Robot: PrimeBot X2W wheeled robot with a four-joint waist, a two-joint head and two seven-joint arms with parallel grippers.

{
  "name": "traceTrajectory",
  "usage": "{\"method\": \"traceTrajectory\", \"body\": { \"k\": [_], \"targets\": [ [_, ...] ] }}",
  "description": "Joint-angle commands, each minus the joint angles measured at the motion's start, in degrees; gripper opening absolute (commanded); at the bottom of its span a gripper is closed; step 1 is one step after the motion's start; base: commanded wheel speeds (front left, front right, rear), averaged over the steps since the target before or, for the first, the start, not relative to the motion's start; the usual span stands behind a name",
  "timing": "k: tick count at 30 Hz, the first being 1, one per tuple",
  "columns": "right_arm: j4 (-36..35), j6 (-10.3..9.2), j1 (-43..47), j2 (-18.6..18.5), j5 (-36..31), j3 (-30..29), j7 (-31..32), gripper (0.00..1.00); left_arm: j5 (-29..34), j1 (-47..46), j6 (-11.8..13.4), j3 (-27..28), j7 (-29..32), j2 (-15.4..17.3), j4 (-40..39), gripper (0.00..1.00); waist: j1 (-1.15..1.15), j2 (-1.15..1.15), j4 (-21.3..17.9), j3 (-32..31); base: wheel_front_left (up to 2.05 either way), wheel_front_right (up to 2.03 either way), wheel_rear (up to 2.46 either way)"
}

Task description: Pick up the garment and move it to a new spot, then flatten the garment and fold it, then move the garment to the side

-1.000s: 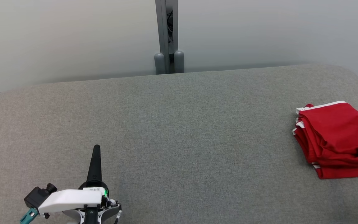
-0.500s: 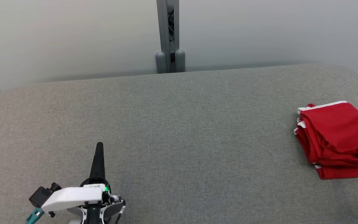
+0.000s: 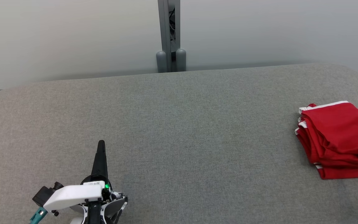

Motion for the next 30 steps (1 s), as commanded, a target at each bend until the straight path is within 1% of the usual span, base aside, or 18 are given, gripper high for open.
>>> {"method": "traceTrajectory", "body": {
  "k": [1,30],
  "targets": [
    [0.06,0.12,-0.26,-0.31,0.33,-0.24,0.41,0.0,-0.13,-0.99,-0.22,0.08,-0.07,0.13,0.04,0.0,0.0,0.0,0.0,0.0,0.0,0.0,0.0],
    [0.05,0.12,-0.27,-0.29,0.3,-0.25,0.37,0.0,-0.14,-0.98,-0.22,0.08,-0.07,0.13,0.01,0.0,0.0,0.0,0.0,0.0,0.0,0.0,0.0]
  ]
}}
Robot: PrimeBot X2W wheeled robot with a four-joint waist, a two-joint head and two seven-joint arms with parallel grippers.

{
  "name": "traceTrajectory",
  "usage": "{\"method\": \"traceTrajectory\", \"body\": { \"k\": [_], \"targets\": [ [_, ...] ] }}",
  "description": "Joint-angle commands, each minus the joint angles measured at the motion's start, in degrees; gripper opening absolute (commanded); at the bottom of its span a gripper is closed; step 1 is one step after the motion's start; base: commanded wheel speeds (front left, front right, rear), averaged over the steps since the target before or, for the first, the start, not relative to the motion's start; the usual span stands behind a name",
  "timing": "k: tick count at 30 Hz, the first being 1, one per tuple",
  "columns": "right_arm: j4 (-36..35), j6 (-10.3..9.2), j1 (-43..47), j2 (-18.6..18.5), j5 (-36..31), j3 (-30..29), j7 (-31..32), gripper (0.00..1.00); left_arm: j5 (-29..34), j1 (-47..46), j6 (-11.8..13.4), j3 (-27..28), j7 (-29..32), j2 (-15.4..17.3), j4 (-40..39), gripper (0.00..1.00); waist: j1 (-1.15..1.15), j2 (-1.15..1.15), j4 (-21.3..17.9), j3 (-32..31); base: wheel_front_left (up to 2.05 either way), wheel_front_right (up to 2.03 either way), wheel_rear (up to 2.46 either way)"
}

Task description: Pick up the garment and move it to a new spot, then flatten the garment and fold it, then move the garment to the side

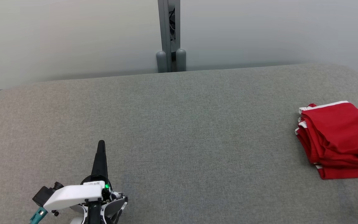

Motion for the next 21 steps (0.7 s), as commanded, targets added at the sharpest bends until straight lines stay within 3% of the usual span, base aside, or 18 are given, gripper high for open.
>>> {"method": "traceTrajectory", "body": {
  "k": [1,21],
  "targets": [
    [0.03,0.12,-0.27,-0.28,0.29,-0.26,0.29,0.0,-0.14,-0.98,-0.22,0.08,-0.08,0.12,0.0,0.0,0.0,0.0,0.0,0.0,0.0,0.0,0.0],
    [0.03,0.12,-0.28,-0.27,0.29,-0.27,0.29,0.0,-0.14,-0.98,-0.22,0.09,-0.08,0.12,-0.01,0.0,0.0,0.0,0.0,0.0,0.0,0.0,0.0]
  ]
}}
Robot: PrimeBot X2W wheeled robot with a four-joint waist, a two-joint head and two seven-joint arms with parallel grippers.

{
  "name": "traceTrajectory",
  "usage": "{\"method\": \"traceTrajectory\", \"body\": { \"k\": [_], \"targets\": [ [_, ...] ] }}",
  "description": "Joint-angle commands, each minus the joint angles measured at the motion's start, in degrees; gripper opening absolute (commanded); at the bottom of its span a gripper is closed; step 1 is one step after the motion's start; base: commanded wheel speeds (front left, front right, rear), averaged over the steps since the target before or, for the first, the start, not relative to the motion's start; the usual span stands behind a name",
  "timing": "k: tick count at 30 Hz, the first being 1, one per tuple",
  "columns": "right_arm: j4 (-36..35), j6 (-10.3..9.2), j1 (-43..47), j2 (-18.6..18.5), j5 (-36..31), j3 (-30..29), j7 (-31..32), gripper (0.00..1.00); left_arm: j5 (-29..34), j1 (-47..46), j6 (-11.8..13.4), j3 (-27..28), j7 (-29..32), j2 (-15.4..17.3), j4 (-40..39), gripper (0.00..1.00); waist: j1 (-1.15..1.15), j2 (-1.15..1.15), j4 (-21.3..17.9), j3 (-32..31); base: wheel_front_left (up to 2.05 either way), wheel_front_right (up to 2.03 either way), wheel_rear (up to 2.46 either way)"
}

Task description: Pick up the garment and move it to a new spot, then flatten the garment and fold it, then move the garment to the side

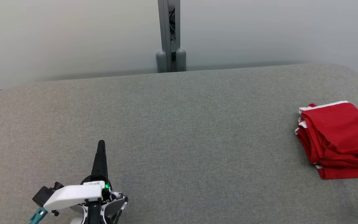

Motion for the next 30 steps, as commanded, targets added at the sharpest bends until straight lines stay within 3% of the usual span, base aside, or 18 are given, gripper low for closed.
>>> {"method": "traceTrajectory", "body": {
  "k": [1,30],
  "targets": [
    [0.03,0.12,-0.28,-0.27,0.29,-0.24,0.29,0.0,-0.14,-0.98,-0.22,0.09,-0.07,0.12,-0.01,0.0,0.0,0.0,0.0,0.0,0.0,0.0,0.0],
    [0.03,0.12,-0.28,-0.27,0.28,-0.24,0.3,0.0,-0.14,-0.98,-0.22,0.09,-0.07,0.12,-0.02,0.0,0.0,0.0,0.0,0.0,0.0,0.0,0.0]
  ]
}}
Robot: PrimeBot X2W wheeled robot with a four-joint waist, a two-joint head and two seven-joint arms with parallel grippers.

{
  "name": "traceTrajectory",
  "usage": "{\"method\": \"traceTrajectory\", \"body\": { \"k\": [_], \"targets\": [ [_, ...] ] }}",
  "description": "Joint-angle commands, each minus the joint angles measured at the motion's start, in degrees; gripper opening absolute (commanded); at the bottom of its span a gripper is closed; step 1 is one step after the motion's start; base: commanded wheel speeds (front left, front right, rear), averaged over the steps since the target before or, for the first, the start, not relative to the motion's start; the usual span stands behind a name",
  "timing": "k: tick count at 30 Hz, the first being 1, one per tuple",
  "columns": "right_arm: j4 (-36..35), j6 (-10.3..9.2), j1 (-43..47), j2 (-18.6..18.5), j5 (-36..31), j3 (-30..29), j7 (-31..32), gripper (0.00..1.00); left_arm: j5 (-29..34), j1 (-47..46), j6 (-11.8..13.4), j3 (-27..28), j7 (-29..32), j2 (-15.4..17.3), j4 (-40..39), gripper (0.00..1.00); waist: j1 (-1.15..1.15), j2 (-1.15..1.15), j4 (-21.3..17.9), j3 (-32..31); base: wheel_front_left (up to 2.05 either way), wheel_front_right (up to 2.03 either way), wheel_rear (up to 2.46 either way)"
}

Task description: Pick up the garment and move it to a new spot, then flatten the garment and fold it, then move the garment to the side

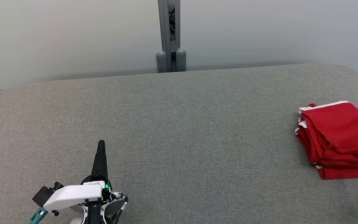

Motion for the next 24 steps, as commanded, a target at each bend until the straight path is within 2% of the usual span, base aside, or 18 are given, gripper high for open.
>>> {"method": "traceTrajectory", "body": {
  "k": [1,24],
  "targets": [
    [0.03,0.12,-0.28,-0.27,0.28,-0.24,0.3,0.0,-0.15,-0.98,-0.22,0.09,-0.08,0.12,-0.02,0.0,0.0,0.0,0.0,0.0,0.0,0.0,0.0],
    [0.02,0.12,-0.28,-0.27,0.28,-0.24,0.3,0.0,-0.15,-0.98,-0.22,0.09,-0.07,0.12,-0.03,0.0,0.0,0.0,0.0,0.0,0.0,0.0,0.0]
  ]
}}
